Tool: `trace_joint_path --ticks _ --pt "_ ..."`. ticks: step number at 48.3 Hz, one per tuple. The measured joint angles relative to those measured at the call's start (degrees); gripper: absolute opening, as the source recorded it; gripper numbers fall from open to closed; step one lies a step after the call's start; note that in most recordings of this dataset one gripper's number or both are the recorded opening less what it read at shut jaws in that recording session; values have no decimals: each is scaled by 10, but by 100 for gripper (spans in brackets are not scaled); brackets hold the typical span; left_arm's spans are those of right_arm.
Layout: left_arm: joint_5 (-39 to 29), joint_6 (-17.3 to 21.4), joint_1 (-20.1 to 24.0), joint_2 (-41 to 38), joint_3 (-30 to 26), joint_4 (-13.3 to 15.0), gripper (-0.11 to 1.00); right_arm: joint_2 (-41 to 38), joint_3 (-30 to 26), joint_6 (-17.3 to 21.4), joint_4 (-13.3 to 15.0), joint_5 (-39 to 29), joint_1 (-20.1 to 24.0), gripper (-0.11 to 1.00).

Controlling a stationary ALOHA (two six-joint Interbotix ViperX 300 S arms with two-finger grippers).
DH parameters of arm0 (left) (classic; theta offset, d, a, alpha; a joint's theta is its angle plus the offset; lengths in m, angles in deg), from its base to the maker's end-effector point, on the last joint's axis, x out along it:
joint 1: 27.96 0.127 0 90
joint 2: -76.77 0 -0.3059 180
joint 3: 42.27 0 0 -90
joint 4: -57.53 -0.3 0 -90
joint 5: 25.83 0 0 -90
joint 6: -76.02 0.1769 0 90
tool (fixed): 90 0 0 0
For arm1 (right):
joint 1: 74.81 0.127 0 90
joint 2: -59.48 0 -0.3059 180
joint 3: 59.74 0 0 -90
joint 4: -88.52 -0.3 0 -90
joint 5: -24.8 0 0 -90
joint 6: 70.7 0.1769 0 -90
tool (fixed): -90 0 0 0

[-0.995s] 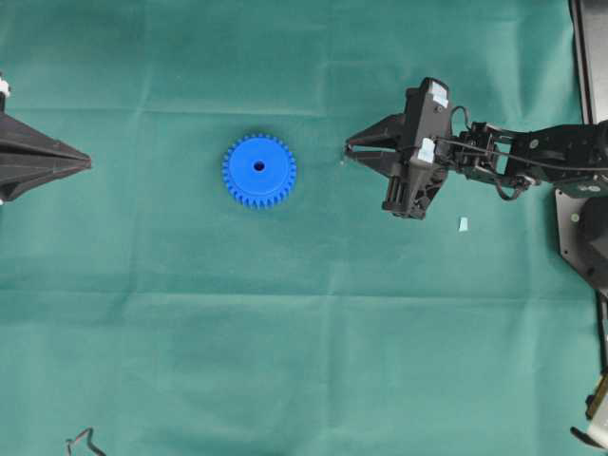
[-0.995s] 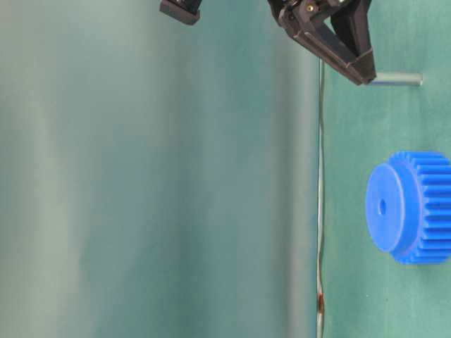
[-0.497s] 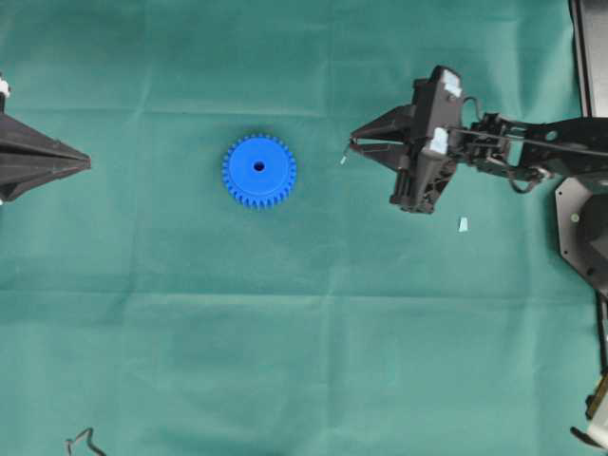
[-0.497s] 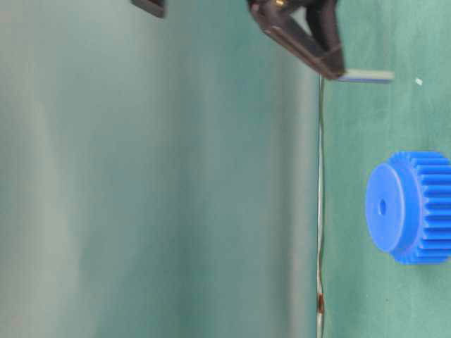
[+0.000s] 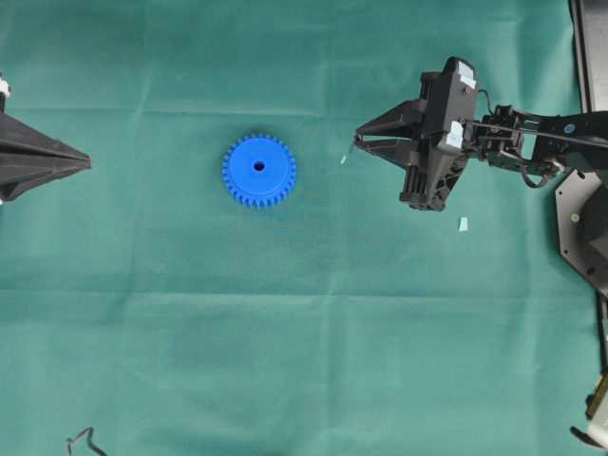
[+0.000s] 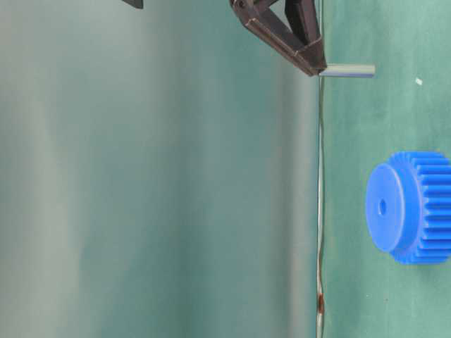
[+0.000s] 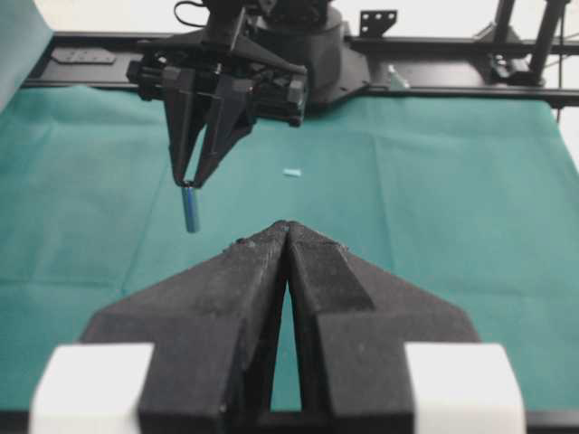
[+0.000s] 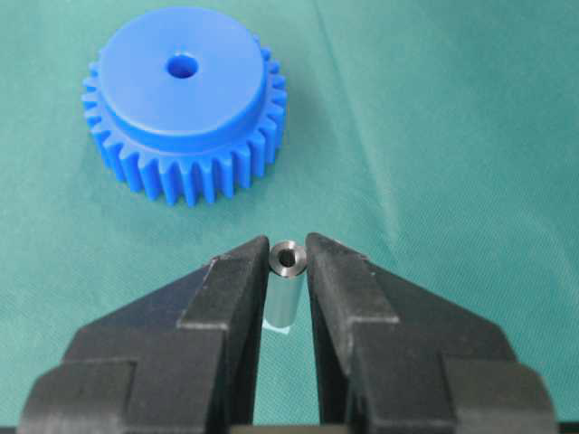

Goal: Insert the shaft into the center hole of the gear.
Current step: 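Lift the shaft upright and carry it over the blue gear's hole, then lower the held shaft into the gear's center hole with the right gripper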

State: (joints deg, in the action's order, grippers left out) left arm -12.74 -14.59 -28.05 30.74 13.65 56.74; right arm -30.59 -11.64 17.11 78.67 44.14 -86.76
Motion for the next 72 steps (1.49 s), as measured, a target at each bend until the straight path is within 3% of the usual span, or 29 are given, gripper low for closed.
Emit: trace_joint_path --ticks 9,27,55,72 --pt "0 0 0 0 0 0 0 -15 -25 0 0 1 11 16" --pt "1 -1 0 0 0 0 0 -105 -141 -3 7 -19 33 16" --pt "0 -1 0 2 -1 0 0 -162 -213 -3 9 -21 41 16" --pt "0 -1 0 2 -1 0 0 -176 -223 -3 9 -24 41 16"
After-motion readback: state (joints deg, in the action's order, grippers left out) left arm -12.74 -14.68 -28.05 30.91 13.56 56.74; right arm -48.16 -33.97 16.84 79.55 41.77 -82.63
